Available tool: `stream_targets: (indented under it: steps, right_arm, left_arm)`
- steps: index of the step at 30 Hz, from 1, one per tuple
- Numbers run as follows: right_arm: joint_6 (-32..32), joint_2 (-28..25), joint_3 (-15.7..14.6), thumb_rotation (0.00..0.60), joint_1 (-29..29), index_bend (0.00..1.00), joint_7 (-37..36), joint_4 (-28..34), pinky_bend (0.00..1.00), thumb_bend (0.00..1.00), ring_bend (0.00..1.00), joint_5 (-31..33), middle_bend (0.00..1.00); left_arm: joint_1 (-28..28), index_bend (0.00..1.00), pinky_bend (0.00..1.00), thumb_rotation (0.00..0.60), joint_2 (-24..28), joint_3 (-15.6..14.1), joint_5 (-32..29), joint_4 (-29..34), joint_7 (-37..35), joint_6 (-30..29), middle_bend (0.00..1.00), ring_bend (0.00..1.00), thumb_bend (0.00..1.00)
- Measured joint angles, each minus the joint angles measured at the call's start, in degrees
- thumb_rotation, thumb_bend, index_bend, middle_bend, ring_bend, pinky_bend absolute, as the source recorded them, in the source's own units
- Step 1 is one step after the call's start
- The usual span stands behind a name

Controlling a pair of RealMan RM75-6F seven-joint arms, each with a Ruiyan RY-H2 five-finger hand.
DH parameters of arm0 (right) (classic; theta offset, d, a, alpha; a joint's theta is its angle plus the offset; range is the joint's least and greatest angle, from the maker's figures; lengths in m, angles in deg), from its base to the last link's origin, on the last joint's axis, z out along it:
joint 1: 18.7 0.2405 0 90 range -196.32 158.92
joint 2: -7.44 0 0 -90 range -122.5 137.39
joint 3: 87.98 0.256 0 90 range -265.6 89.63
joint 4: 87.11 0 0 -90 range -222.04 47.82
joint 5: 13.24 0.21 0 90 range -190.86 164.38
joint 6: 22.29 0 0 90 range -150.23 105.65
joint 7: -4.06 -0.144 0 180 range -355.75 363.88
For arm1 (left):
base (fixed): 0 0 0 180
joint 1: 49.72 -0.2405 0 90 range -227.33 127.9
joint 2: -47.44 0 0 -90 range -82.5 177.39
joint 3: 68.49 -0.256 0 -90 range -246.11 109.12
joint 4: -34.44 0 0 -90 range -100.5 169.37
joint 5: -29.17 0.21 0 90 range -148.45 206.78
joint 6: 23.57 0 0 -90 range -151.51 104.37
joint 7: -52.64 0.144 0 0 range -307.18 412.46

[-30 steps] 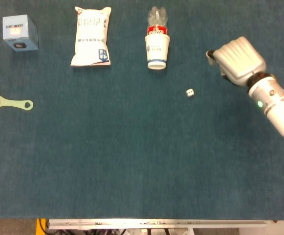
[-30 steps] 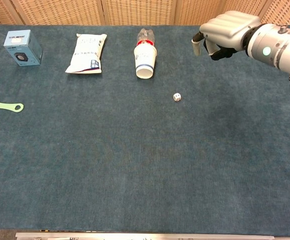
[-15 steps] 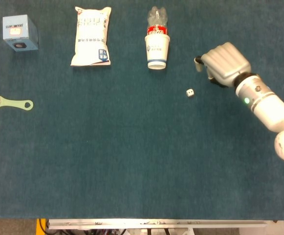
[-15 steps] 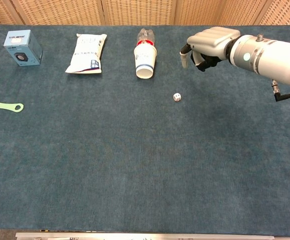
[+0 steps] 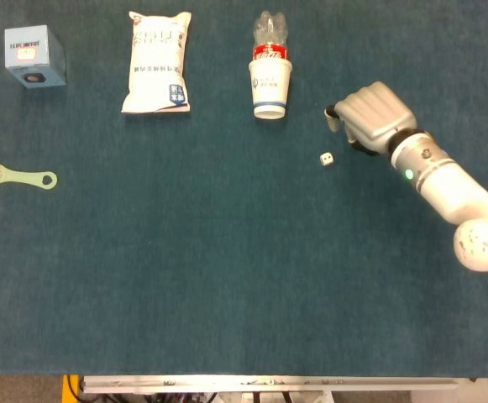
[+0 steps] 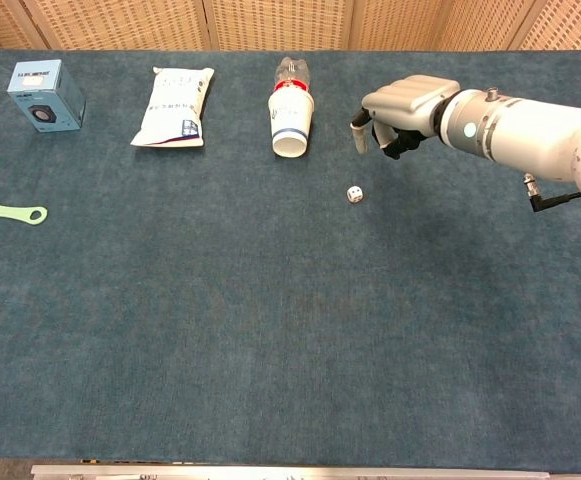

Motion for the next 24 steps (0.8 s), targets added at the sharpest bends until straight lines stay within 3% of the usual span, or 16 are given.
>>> stream_targets:
  steps: [24]
  right_arm:
    - [3.1, 2.9, -2.1, 0.6, 1.1, 0.45, -5.8, -4.6, 1.0, 1.0, 1.0, -2.6, 1.0]
  left_arm:
    - [-1.8, 0.52, 0.51, 0.6, -1.1, -0.7, 0.2, -1.9, 0.2, -1.3, 0.45, 0.41, 0.09]
